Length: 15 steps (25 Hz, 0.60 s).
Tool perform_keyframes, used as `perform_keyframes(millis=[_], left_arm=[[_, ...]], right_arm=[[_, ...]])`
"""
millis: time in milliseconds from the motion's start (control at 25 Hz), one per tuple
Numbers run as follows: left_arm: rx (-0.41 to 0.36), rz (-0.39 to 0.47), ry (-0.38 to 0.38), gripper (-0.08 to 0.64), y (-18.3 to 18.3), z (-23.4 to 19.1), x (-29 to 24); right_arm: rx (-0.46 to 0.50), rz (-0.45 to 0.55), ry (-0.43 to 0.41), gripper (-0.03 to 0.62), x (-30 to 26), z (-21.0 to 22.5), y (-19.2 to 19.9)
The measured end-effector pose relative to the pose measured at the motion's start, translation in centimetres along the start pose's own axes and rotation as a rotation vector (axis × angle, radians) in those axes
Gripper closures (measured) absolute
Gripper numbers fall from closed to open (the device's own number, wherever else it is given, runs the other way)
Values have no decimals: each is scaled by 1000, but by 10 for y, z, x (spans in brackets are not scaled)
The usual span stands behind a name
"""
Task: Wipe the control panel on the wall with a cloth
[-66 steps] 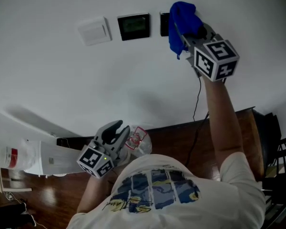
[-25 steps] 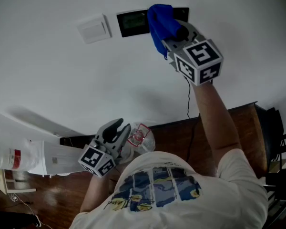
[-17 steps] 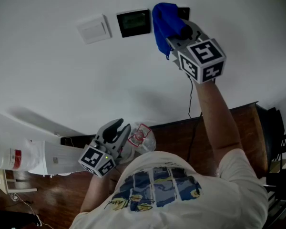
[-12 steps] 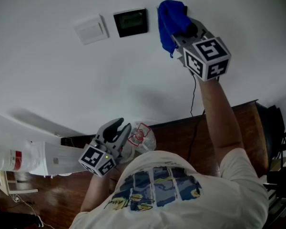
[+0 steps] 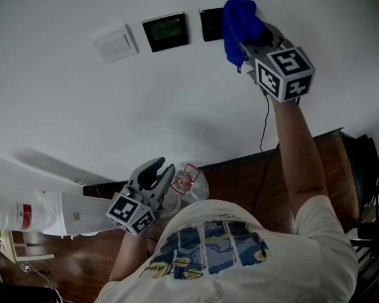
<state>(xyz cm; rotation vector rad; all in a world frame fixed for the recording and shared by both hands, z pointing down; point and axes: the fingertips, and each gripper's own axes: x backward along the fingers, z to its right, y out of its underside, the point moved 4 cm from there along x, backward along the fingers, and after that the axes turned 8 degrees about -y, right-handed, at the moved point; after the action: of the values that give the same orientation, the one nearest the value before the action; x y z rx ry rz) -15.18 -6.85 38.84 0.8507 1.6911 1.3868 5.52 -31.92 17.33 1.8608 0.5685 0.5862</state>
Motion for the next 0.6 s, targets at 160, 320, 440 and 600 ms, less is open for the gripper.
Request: perform_keyframes(millis=[160, 320, 440, 600], left_arm=[[-3, -5, 1, 463, 0, 1, -1], [-2, -4, 8, 463, 0, 5, -3], [-3, -5, 12, 463, 0, 6, -4], [-3, -6, 5, 463, 0, 4, -2]], right_arm=[[-20, -9, 29, 503, 10, 13, 6], [-23, -21, 46, 503, 14, 21, 10], [-32, -32, 64, 503, 15, 28, 16], [-35, -36, 65, 503, 14, 30, 19]])
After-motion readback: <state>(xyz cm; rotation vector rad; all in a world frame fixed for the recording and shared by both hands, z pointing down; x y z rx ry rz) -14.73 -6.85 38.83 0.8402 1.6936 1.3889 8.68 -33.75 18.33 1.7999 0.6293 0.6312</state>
